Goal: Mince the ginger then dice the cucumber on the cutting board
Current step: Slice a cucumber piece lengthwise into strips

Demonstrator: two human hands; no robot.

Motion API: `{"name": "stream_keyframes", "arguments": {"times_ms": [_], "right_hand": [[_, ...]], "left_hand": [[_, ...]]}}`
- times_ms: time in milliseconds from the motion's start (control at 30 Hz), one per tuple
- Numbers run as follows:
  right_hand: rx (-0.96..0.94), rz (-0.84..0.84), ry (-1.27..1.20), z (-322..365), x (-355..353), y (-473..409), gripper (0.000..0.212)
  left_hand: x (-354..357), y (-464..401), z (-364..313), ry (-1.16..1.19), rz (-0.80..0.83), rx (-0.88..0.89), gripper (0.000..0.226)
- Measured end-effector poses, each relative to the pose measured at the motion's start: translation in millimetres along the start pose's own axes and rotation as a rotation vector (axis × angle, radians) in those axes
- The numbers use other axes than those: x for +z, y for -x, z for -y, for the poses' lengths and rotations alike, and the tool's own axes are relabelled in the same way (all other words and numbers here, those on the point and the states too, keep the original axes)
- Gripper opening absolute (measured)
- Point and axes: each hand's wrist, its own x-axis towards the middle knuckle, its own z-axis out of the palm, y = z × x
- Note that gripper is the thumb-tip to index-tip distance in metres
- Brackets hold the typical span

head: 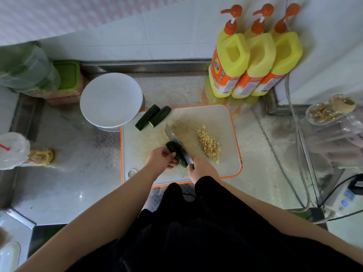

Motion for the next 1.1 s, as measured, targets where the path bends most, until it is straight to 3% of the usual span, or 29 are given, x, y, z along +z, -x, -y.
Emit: {"name": "stream_keyframes", "arguments": {"times_ms": [800, 1100], "right_hand": [[-0.012, -0.009, 0.091, 2, -4, 11, 0.029], [0.024, 0.071, 0.117, 13, 1, -1, 0.022]], "left_hand": [[0, -5, 2, 0.017, 0.009, -0.002, 0.020], [0, -7, 4, 0.030, 0.017, -0.016, 0.020]]}}
